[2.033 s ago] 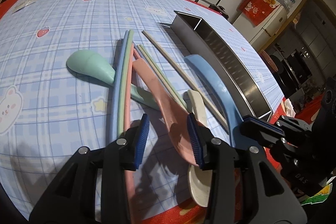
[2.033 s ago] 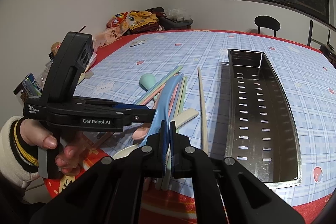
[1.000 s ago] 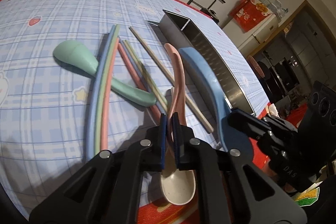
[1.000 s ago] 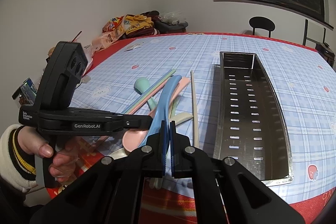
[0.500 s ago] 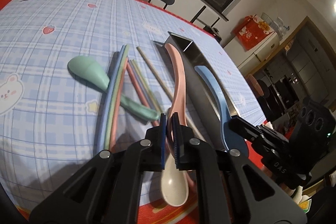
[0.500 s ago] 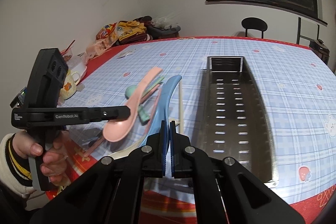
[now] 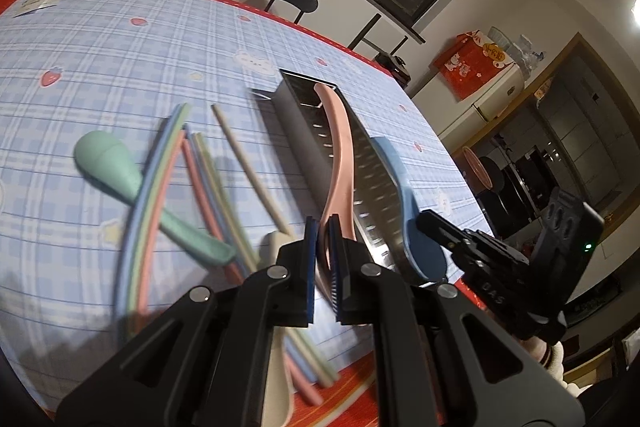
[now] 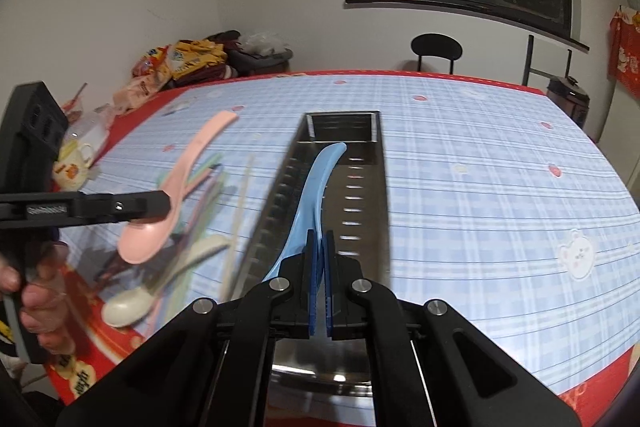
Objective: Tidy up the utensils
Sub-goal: 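Lower blue spoon into the steel basket and open right tool while left tool drops pink spoon in, then withdraw both tools from the basket back toward the loose utensils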
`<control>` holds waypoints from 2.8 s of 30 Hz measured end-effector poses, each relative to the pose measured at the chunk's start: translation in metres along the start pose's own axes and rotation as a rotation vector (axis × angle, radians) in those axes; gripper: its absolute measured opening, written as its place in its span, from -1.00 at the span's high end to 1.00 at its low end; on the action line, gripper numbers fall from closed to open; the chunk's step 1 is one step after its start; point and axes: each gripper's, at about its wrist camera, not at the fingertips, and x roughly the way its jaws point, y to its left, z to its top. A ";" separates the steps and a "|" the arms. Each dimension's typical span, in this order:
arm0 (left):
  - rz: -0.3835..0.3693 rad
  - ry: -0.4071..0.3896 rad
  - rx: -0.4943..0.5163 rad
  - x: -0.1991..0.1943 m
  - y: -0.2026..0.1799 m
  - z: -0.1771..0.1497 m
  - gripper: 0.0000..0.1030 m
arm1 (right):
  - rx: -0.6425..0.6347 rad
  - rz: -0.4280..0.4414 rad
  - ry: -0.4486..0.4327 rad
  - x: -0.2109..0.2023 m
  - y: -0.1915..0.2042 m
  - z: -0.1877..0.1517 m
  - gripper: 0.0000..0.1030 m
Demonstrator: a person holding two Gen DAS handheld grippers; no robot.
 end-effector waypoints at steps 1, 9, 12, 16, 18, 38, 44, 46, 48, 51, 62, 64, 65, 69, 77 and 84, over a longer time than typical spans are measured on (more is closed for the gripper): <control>-0.002 0.002 0.001 0.002 -0.004 0.000 0.80 | 0.001 -0.002 0.003 0.001 -0.002 0.000 0.93; -0.009 0.020 -0.018 0.025 -0.025 -0.002 0.80 | -0.010 0.013 0.038 0.003 -0.006 -0.008 0.93; -0.009 0.030 -0.020 0.032 -0.030 -0.003 0.80 | -0.010 0.017 0.048 0.004 -0.007 -0.010 0.93; -0.008 0.044 -0.029 0.041 -0.034 -0.005 0.80 | -0.005 0.023 0.050 0.004 -0.009 -0.010 0.93; -0.007 0.050 -0.029 0.044 -0.037 -0.006 0.80 | -0.002 0.027 0.053 0.005 -0.009 -0.011 0.93; 0.043 0.082 -0.047 0.076 -0.065 -0.010 0.80 | 0.107 -0.027 -0.035 -0.028 -0.046 -0.007 0.30; 0.077 0.108 -0.040 0.093 -0.076 -0.014 0.80 | 0.135 -0.067 -0.062 -0.039 -0.059 -0.008 -0.20; 0.086 0.119 -0.028 0.099 -0.080 -0.017 0.80 | 0.145 -0.073 -0.066 -0.042 -0.064 -0.008 -0.21; 0.098 0.131 -0.023 0.105 -0.083 -0.019 0.80 | 0.153 -0.076 -0.069 -0.043 -0.067 -0.009 -0.23; 0.106 0.134 -0.016 0.108 -0.086 -0.020 0.80 | 0.164 -0.080 -0.073 -0.045 -0.071 -0.010 -0.24; 0.116 0.043 0.058 0.070 -0.088 -0.012 0.30 | 0.182 -0.081 -0.079 -0.054 -0.068 -0.011 -0.34; 0.132 -0.001 0.085 0.052 -0.084 -0.007 0.12 | 0.183 -0.049 -0.085 -0.056 -0.066 -0.010 -0.36; 0.142 -0.021 0.099 0.043 -0.081 -0.005 -0.02 | 0.188 -0.015 -0.085 -0.056 -0.064 -0.010 -0.42; 0.193 -0.102 0.147 0.002 -0.067 0.002 -0.82 | 0.214 0.059 -0.086 -0.056 -0.057 -0.008 -0.66; 0.382 -0.174 0.202 -0.057 -0.021 0.005 -0.89 | 0.273 0.075 -0.037 -0.040 -0.035 -0.003 -0.89; 0.464 -0.179 0.276 -0.079 0.014 -0.001 -0.89 | 0.208 0.054 -0.001 -0.027 -0.005 0.001 -0.89</control>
